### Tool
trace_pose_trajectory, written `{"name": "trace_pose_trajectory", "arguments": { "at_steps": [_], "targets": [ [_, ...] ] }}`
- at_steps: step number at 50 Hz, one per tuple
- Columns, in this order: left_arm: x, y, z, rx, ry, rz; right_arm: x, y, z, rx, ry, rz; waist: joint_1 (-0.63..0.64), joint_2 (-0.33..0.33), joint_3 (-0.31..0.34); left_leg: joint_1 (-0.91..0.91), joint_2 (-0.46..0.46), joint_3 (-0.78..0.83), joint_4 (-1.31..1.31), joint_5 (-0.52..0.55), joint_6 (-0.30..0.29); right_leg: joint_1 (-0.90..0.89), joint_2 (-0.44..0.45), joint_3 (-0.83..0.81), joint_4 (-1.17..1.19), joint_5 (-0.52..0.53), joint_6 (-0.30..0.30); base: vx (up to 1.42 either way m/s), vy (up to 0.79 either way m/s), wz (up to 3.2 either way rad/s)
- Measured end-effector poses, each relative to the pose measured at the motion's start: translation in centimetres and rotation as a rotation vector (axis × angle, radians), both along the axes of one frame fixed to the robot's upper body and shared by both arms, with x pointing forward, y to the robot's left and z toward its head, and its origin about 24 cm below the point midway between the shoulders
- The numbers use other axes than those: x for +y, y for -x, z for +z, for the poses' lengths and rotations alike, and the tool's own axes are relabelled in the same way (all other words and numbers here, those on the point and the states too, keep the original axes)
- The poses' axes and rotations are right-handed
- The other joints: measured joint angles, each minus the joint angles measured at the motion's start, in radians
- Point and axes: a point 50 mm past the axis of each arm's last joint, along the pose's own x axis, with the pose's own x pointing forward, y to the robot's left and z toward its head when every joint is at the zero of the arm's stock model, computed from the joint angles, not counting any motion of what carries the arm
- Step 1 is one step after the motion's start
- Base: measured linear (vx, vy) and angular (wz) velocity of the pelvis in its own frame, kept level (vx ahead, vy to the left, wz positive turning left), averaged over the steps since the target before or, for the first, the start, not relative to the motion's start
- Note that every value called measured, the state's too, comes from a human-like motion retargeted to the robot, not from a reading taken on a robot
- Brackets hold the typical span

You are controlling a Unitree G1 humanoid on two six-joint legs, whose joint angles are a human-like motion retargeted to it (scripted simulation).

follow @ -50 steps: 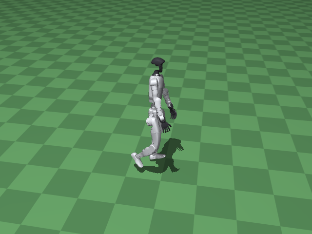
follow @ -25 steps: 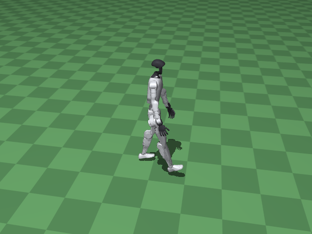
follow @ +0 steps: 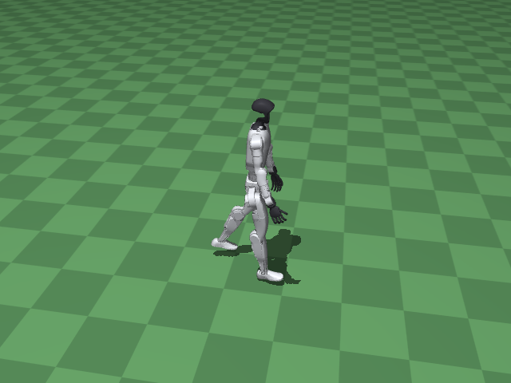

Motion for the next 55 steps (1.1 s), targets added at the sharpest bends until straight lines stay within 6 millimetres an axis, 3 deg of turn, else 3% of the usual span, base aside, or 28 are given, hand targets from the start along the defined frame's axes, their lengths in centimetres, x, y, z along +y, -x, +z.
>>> {"name": "trace_pose_trajectory", "arguments": {
  "at_steps": [5,13,16,20,22,25,30,36,38,40,42,50,55],
  "targets": [
    [-0.4,-0.1,-0.1,-0.005,-0.009,-0.019,-0.4,1.4,-0.5,0.045,-0.032,-0.021,0.009,-0.005,-0.043,0.032,-0.009,0.014,0.044,0.085,0.008,0.052,-0.007,0.024,0.0,0.082,-0.011,0.46,-0.15,-0.2],
    [0.4,-0.5,0.3,-0.044,0.008,0.033,0.1,4.6,-1.8,0.173,-0.063,-0.008,0.066,-0.07,-0.075,-0.046,-0.011,0.11,0.381,0.196,0.02,0.109,-0.055,0.099,0.155,-0.064,-0.018,0.45,-0.17,-0.37],
    [1.1,-0.2,0.5,-0.042,0.014,0.048,0.7,5.1,-2.1,0.207,-0.073,0.02,0.083,-0.103,-0.086,-0.175,0.023,0.179,0.616,0.133,0.047,0.109,-0.071,0.129,0.197,-0.097,-0.031,0.35,-0.14,-0.37],
    [2.0,0.4,0.5,-0.033,0.011,0.064,1.6,4.3,-2.1,0.201,-0.075,0.066,0.111,-0.13,-0.087,-0.307,0.051,0.254,0.741,-0.087,0.09,0.112,-0.076,0.174,0.227,-0.129,-0.024,0.3,-0.09,-0.57],
    [2.5,1.0,0.4,-0.012,0.0,0.071,2.0,3.5,-1.9,0.182,-0.074,0.088,0.133,-0.14,-0.078,-0.337,0.039,0.282,0.679,-0.168,0.098,0.125,-0.076,0.202,0.232,-0.139,-0.011,0.29,-0.05,-0.82],
    [3.0,2.2,0.2,0.033,-0.021,0.088,2.5,2.2,-1.6,0.141,-0.072,0.113,0.17,-0.144,-0.062,-0.366,0.015,0.309,0.504,-0.194,0.096,0.147,-0.07,0.247,0.234,-0.151,0.004,0.27,-0.02,-0.89],
    [3.3,3.9,-0.2,0.088,-0.04,0.153,3.1,0.1,-0.8,0.056,-0.063,0.132,0.224,-0.12,-0.04,-0.41,0.008,0.317,0.176,-0.087,0.089,0.189,-0.038,0.306,0.235,-0.176,0.01,0.25,0.03,-0.76],
    [2.8,4.4,-0.4,0.065,-0.038,0.223,3.5,-1.4,-0.1,-0.035,-0.063,0.126,0.249,-0.087,-0.008,-0.456,0.044,0.322,-0.105,-0.01,0.073,0.27,-0.008,0.344,0.225,-0.211,0.02,0.27,0.06,-0.5],
    [2.6,4.0,-0.3,0.012,0.002,0.304,3.4,-1.3,-0.2,-0.024,-0.03,0.146,0.252,-0.083,0.007,-0.476,0.059,0.326,-0.147,0.005,0.063,0.304,-0.007,0.352,0.217,-0.221,0.021,0.28,0.07,-0.33],
    [2.5,3.8,-0.3,-0.011,-0.017,0.263,3.7,-1.4,-0.1,-0.058,-0.05,0.122,0.249,-0.087,0.01,-0.508,0.08,0.342,-0.151,0.001,0.063,0.329,-0.005,0.355,0.208,-0.225,0.022,0.29,0.05,-0.22],
    [2.5,3.2,-0.1,-0.045,0.031,0.354,3.4,-0.7,-0.5,0.014,-0.011,0.165,0.252,-0.086,0.019,-0.518,0.096,0.38,-0.151,-0.013,0.026,0.355,-0.005,0.358,0.203,-0.234,0.022,0.3,0.09,-0.2],
    [2.4,1.1,0.4,-0.107,0.063,0.363,2.6,1.4,-1.3,0.156,0.007,0.191,0.264,-0.081,0.002,-0.479,0.121,0.443,-0.151,-0.071,-0.016,0.407,0.006,0.392,0.198,-0.239,0.022,0.32,0.14,-0.23],
    [2.2,-0.1,0.6,-0.119,0.072,0.342,2.2,1.8,-1.4,0.198,0.003,0.203,0.264,-0.079,-0.007,-0.45,0.101,0.444,-0.151,-0.066,-0.036,0.454,-0.025,0.395,0.171,-0.218,-0.012,0.33,0.25,-0.1]
  ]
}}
